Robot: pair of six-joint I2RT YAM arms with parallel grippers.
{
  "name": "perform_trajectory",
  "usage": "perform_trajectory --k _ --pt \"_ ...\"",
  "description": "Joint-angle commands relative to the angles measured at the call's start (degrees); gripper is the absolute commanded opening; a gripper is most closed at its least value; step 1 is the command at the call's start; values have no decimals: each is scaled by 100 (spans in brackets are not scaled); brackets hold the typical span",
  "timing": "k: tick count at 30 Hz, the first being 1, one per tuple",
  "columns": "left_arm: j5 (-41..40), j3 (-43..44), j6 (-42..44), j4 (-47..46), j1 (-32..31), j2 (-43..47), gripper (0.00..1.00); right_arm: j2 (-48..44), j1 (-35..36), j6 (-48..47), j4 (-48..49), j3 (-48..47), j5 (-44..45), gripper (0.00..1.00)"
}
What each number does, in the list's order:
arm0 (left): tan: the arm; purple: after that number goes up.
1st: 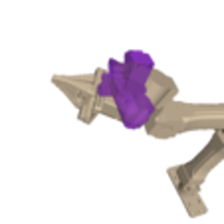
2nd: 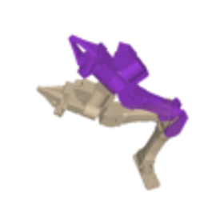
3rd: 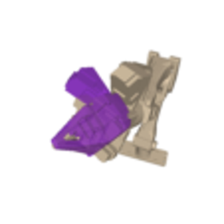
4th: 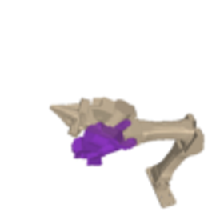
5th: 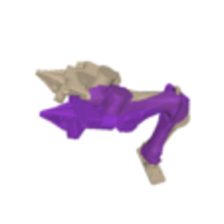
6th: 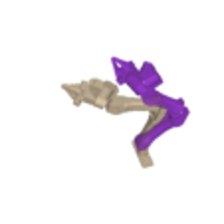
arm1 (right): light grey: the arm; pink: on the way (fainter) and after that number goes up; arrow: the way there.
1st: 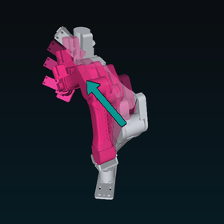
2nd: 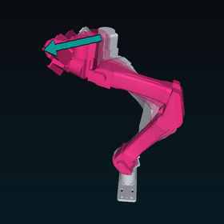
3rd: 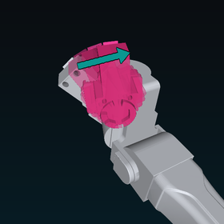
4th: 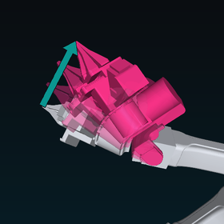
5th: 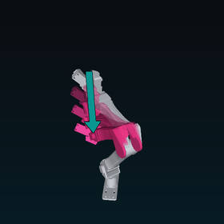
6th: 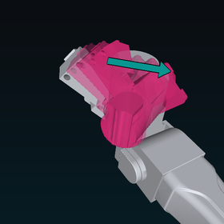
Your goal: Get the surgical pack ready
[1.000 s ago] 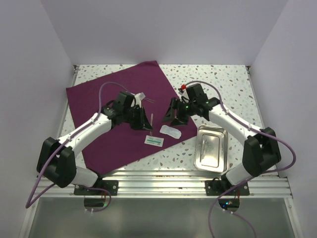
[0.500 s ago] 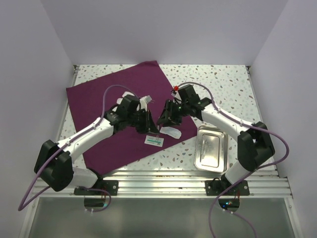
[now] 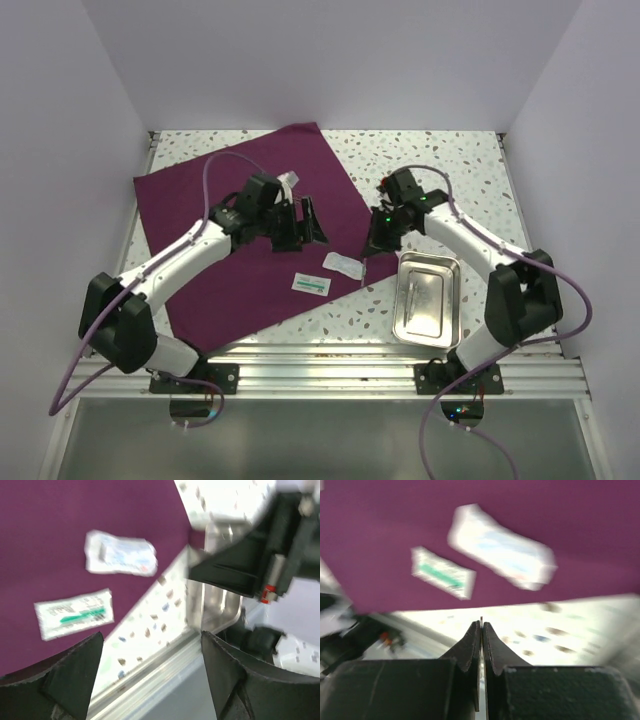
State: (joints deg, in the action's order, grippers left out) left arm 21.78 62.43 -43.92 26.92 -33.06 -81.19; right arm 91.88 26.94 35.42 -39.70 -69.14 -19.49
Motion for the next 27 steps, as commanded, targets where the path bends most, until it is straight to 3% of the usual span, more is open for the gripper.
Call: perform_trajectory --k 1,5,13,19,23,24,27 --pt "-919 707 15 620 352 -370 84 -687 -827 -878 -1399 154 1349 0" --pt "-2665 2119 -396 1955 475 -1361 85 -1084 -1428 -1265 -1821 708 1931 0" --pt "-3004 4554 -679 3372 730 -3437 80 -997 -1692 -1336 -2024 1070 2274 0" --pt "-3066 5234 -1284 3496 845 -4308 79 -777 -1701 -1371 -1910 1140 2318 7" --pt "-3232 5419 -1601 3408 915 -4694 75 -636 -1692 -1397 -1769 1271 2221 15" --pt "-3276 5507 -1663 3451 933 -4774 74 -671 -1692 -1397 -1717 1289 2160 23" --pt "-3338 5814 -1804 3452 985 -5064 70 -854 -1692 -1415 -1672 1298 2116 37"
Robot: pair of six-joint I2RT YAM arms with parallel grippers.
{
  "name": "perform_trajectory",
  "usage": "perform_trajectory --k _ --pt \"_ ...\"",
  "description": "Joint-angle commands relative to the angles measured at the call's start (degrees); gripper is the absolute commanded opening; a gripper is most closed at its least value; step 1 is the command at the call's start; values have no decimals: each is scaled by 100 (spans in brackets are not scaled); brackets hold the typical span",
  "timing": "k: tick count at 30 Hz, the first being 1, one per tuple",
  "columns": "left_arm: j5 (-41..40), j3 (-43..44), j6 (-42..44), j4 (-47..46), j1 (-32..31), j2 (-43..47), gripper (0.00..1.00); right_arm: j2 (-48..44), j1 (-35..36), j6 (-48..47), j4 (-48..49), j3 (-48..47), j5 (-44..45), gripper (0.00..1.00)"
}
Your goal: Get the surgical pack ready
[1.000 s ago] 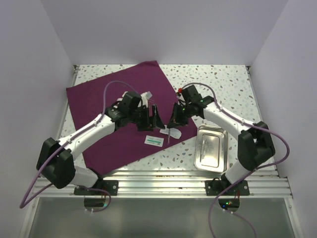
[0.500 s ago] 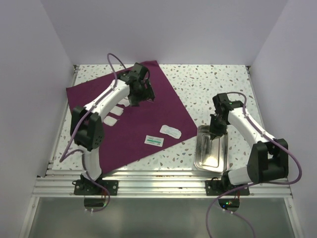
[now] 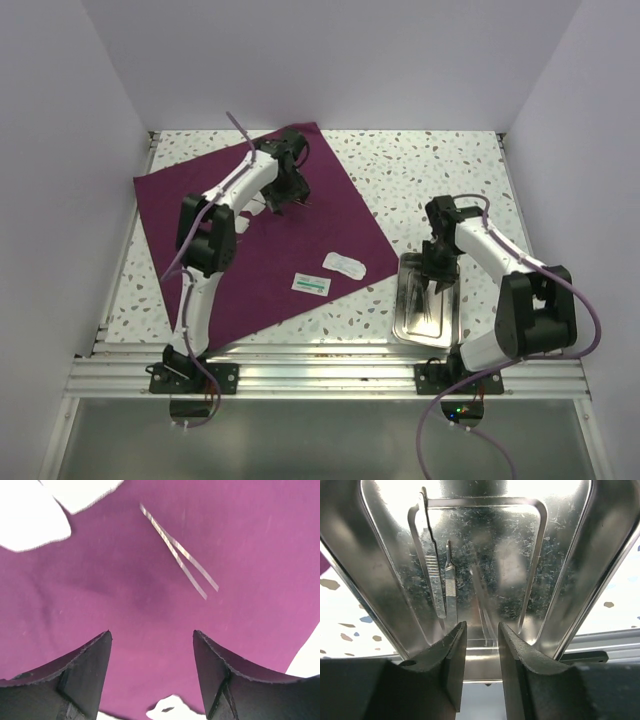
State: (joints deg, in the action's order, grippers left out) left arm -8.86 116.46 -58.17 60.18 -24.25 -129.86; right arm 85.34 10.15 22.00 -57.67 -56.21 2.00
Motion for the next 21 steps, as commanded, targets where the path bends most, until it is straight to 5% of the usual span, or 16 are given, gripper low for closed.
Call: perform_trajectory --k 1,21 --pt "-283 525 -414 117 105 -249 69 -254 -13 -64 116 4 -42 39" --pt "-256 808 -1100 -886 192 -795 49 -852 -13 -187 247 66 -314 45"
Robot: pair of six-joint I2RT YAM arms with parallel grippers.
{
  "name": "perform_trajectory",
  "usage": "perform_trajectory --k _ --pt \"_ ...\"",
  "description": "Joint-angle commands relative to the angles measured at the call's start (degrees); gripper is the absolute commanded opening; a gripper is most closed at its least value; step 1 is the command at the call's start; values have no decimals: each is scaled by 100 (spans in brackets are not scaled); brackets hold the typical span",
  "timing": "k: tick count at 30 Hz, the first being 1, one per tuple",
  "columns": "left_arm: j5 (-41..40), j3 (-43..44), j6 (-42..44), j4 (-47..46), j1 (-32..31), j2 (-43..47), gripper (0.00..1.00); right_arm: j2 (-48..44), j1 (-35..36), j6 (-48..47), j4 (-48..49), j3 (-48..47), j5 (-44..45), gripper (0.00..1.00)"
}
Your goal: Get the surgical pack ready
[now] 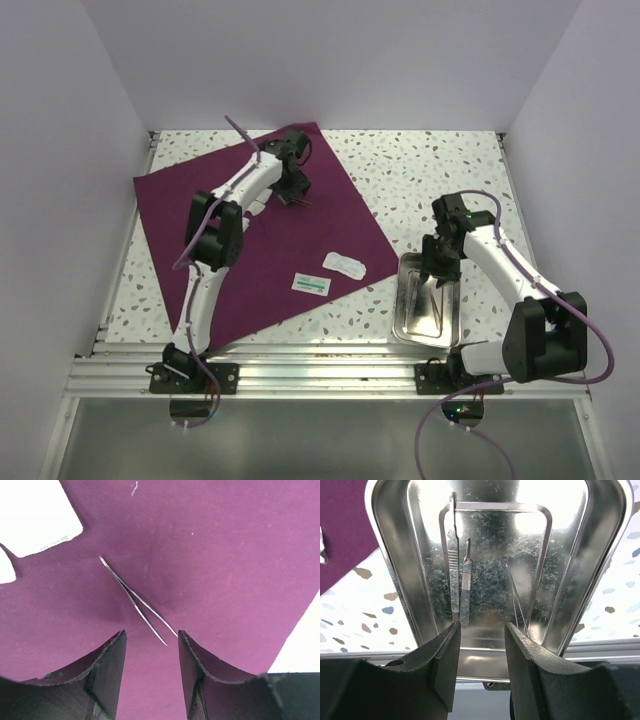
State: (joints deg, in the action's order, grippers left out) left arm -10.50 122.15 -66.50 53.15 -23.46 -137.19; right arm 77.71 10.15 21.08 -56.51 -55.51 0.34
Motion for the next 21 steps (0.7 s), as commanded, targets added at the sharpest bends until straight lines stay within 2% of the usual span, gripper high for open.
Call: perform_trajectory --k 1,21 --pt "-92 239 -276 -173 123 -80 49 -98 -5 -95 149 -22 -148 45" --pt "75 371 -645 -155 316 -441 47 -55 -5 -183 255 40 -315 44"
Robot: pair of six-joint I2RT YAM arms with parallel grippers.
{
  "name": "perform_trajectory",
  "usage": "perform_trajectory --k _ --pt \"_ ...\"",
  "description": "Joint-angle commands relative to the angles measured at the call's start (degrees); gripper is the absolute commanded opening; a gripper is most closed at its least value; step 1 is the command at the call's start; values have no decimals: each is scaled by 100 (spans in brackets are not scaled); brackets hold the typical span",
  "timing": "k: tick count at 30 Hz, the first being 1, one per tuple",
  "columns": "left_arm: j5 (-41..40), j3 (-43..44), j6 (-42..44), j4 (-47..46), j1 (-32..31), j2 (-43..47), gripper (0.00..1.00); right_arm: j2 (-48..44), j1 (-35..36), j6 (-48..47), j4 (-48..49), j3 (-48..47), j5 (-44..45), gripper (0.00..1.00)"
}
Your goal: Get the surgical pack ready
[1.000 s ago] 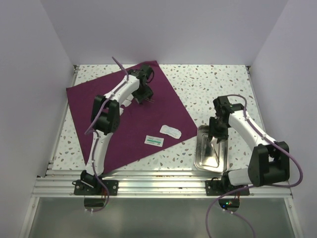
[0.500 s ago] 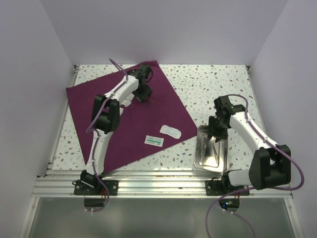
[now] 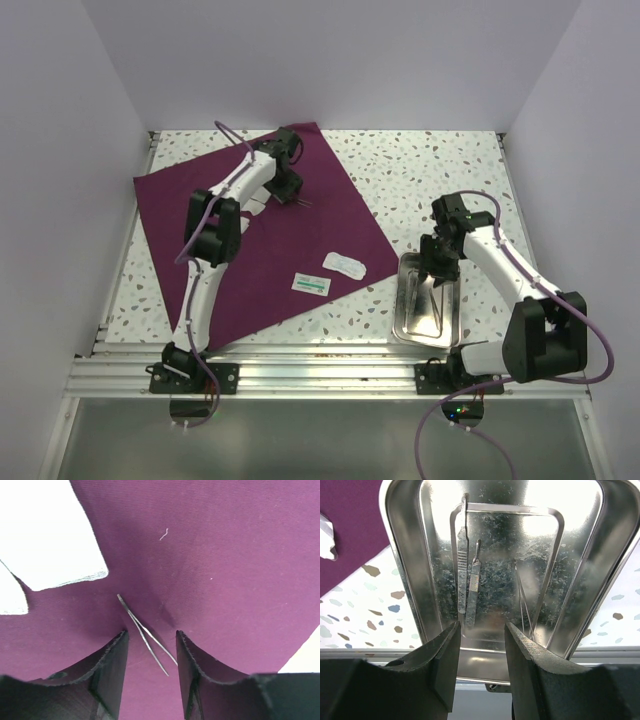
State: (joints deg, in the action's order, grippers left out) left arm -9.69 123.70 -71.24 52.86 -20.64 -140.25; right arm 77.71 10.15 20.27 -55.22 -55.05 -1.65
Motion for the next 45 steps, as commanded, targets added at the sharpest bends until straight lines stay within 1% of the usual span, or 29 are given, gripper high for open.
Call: perform_trajectory --k 1,3,14,17,22,25,30,31,33,34,35,37,38,39,40,41,42,43,44,45 --pt "2 216 -179 -127 34 -152 45 -46 -5 -94 143 3 -108 44" --pt "11 233 -171 -127 34 -178 43 -46 -13 -102 152 11 -125 44" --pt "73 242 -83 84 43 -275 24 -90 -5 -129 170 20 -187 44" --pt "99 234 -30 119 43 -319 20 -116 -13 -111 170 20 -187 43" --pt "231 234 75 31 43 -328 10 -116 -5 -120 178 20 -169 43" --pt "249 234 207 -56 52 -197 0 -116 -5 -111 170 3 -160 43" --pt "529 129 549 -381 78 155 0 -37 -5 -137 135 -199 -151 43" --pt "600 102 776 -469 78 312 0 -28 -5 -146 117 -252 -151 43" --pt "810 23 962 -610 78 497 0 7 -5 -164 91 -445 -169 43" --pt "924 -38 1224 -671 78 707 0 51 -5 -190 91 -593 -186 43" --pt "1230 -117 1383 -846 87 822 0 60 -5 -199 73 -673 -256 43" --pt "1670 -547 1796 -1127 87 1207 0 138 -5 -278 47 -831 -397 43" --pt "2108 -740 1902 -1372 78 1349 0 165 -5 -313 47 -989 -589 43" --pt "2347 -1221 1991 -1505 69 1499 0 209 -5 -357 47 -1077 -687 44" --pt "2636 -1547 2165 -1985 61 1866 0 288 -13 -410 38 -1270 -792 45" --pt "3222 -1881 2263 -2225 34 2061 0 323 -5 -427 90 -1350 -1106 47" --pt "3402 -2476 2342 -2375 8 2454 0 358 -5 -410 143 -1412 -1283 52" --pt "3552 -2752 2534 -2681 -36 2649 0 402 -5 -314 222 -1517 -1598 54" --pt "3910 -3251 2641 -2806 -132 2825 0 524 -5 -226 483 -1544 -1923 55" --pt "4070 -3464 2720 -2895 -194 2993 0 569 4 -104 686 -1535 -2684 58"
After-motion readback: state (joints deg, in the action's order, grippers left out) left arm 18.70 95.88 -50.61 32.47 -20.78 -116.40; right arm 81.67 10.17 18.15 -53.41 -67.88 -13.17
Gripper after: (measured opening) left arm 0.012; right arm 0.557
